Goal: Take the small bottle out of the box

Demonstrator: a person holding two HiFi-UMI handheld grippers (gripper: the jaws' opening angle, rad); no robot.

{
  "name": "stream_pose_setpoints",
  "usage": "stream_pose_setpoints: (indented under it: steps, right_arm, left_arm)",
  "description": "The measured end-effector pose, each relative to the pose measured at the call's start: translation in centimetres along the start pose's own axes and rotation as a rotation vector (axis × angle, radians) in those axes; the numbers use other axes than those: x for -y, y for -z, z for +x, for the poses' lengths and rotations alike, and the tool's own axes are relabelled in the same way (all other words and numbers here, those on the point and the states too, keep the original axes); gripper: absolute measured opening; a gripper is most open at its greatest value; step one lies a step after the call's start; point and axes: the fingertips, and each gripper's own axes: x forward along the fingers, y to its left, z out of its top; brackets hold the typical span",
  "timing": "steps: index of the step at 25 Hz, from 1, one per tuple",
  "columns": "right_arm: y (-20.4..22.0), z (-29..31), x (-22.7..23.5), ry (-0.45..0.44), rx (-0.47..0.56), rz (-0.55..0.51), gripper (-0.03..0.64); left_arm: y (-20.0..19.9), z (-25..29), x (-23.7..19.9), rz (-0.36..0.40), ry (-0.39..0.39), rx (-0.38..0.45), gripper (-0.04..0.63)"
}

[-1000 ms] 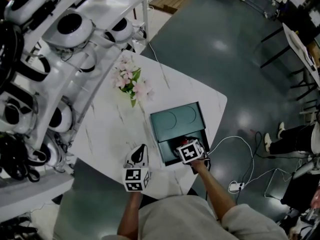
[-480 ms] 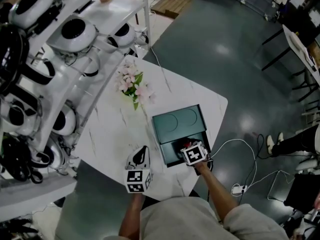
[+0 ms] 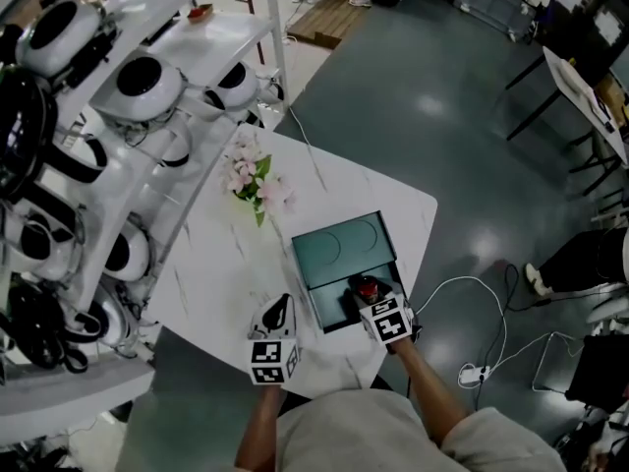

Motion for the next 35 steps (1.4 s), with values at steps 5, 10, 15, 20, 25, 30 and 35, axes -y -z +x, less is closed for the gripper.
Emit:
stream_pose_setpoints:
  steps: [5,10,15,20,25,30,35]
  right_arm:
    - [0.1,-2.0,0.5,0.012,0.094,0.042,0.247]
    - [-0.9,-4.2,0.8,0.032,0.173,0.036,0.247]
    - [-3.3,-7.0,1.3,0.054,0.263,0.018,0.247]
    - [-5.9,-9.9,2.1,0.076,0.355,-0.016,0.247]
    - [-8.6,-12.9,2.7,0.092,0.437,-0.045,0.247]
    - [-10.8,-15.4,2.7,0.094,0.511,-0.08,0.247]
    - [-12.3,-17.4,2.8,0.102,0.565,-0.101,0.247]
  left_arm:
    - [-0.5,-0.3,0.6,0.019,0.004,0.008,0.018]
    - [-1.2,-0.7,1.0,0.026,0.004,0.021,0.018]
    - [-2.7,-1.4,1.4,0.041,-0.004,0.047,0.018]
    - [-4.7,-2.1,1.7,0.064,-0.022,0.089,0.018]
    - [-6.9,-3.5,2.0,0.081,-0.045,0.138,0.018]
    - [-9.3,-4.5,2.6,0.103,-0.06,0.192,0.018]
    - [-11.3,-5.5,3.1,0.124,-0.074,0.233,0.018]
